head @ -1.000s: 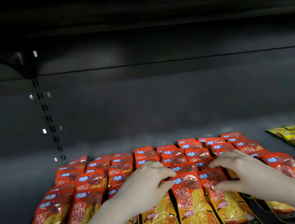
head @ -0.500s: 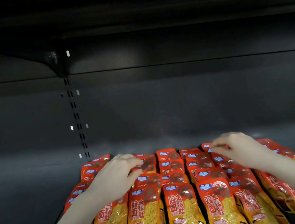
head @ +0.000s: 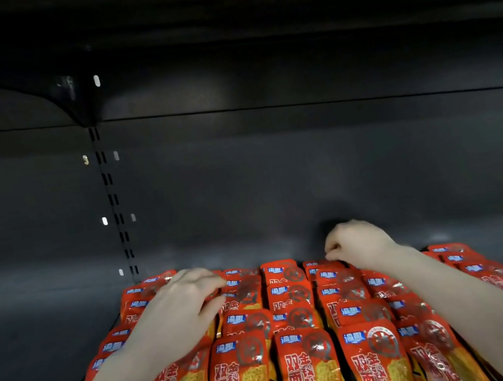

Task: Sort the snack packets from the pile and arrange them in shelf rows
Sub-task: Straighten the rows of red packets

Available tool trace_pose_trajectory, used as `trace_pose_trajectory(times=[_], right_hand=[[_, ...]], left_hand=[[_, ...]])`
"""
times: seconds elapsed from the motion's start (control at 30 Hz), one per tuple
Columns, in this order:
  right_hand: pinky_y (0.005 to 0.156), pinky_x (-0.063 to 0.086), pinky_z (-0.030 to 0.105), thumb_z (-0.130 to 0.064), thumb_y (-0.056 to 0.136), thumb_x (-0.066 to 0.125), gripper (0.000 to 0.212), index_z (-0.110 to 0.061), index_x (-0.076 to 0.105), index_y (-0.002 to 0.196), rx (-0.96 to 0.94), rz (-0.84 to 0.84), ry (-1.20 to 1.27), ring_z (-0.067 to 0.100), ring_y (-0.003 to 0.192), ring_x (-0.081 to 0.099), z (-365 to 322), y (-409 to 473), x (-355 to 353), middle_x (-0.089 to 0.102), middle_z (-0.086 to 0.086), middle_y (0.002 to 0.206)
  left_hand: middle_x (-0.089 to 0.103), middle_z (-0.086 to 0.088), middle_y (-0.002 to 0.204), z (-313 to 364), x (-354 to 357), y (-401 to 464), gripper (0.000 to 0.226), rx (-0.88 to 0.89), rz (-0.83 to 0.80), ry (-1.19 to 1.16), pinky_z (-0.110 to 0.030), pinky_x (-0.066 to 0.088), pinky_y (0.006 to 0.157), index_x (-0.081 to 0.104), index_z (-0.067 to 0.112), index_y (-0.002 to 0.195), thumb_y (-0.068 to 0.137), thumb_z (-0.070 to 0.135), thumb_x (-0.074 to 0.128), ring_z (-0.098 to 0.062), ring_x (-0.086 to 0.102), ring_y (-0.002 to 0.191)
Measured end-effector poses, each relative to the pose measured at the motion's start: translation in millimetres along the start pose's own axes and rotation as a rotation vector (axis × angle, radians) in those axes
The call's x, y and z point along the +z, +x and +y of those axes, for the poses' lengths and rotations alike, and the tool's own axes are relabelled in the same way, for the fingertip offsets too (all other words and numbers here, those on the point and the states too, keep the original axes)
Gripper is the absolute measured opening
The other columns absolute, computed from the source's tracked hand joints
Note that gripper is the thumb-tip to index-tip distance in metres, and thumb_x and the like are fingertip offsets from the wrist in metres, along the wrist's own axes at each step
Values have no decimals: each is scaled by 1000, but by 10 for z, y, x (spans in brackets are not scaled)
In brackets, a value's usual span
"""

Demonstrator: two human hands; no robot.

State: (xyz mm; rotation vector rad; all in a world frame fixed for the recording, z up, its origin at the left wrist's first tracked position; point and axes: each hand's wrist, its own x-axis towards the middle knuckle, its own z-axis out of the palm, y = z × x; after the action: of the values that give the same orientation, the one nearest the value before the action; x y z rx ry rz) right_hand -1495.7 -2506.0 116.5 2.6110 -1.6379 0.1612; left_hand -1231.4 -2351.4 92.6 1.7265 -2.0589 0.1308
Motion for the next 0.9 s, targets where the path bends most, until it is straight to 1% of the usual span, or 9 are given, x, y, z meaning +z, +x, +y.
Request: trace_pose_trajectory(times=[0.13,0.27,0.4,0.5,0.57,0.67,0.73,0.8,0.9], right_hand=[[77,46,27,-39,85,63,21,-22,71,94,21,12,-62,19,95,62,-64,-5,43,67,-1,101],[74,46,27,-41,85,63,23,-21,70,95,47,-6,-34,19,93,63,-111,0,91,68,0,100],[74,46,27,-38,87,63,21,-20,67,96,83,-20,-6,19,93,64,-137,-4,101,68,-1,99],[81,48,28,-32,85,67,18,-20,67,99,115,-28,80,19,98,62,-122,-16,114,68,-1,104],[85,48,28,-26,84,68,20,-18,66,103,133,-5,148,18,101,62,-112,-44,131,68,-1,107],[87,48,26,-18,85,68,22,-15,68,108,137,67,233,16,100,63,-80,-95,155,69,1,106],[85,49,25,-15,86,66,18,-16,71,104,118,94,244,15,96,64,-42,-114,157,69,-1,104],[82,52,25,-12,86,64,13,-16,74,94,104,110,258,13,90,64,-3,-120,160,71,-2,98],[79,53,27,-11,87,61,14,-16,74,87,99,155,248,12,84,65,25,-127,166,72,-2,92]], left_hand=[[43,20,137,20,33,8,38,4,-8,17,-15,24,107,48,34,135,99,40,40,3,33,129],[42,21,137,20,28,9,38,5,-17,9,-13,23,106,47,35,135,99,42,39,5,32,129],[41,20,138,10,33,-4,38,3,-33,-4,-12,23,105,47,36,136,99,42,39,4,31,129],[41,20,138,0,48,-9,38,5,-40,-4,-13,23,106,46,38,135,99,43,39,5,30,130],[40,20,139,-7,57,-14,37,4,-48,-9,-14,23,106,46,38,135,99,42,39,5,29,130],[40,19,140,-8,65,-13,37,1,-60,-24,-17,25,109,47,38,134,99,42,39,4,29,132],[40,20,140,-8,76,-12,37,-3,-69,-26,-18,25,110,47,38,134,99,42,39,4,28,132],[40,20,140,-10,84,-13,37,0,-77,-29,-18,25,111,47,38,134,99,42,39,5,27,132],[40,19,139,-3,87,-14,37,5,-86,-35,-19,26,110,48,37,134,99,42,39,4,28,132]])
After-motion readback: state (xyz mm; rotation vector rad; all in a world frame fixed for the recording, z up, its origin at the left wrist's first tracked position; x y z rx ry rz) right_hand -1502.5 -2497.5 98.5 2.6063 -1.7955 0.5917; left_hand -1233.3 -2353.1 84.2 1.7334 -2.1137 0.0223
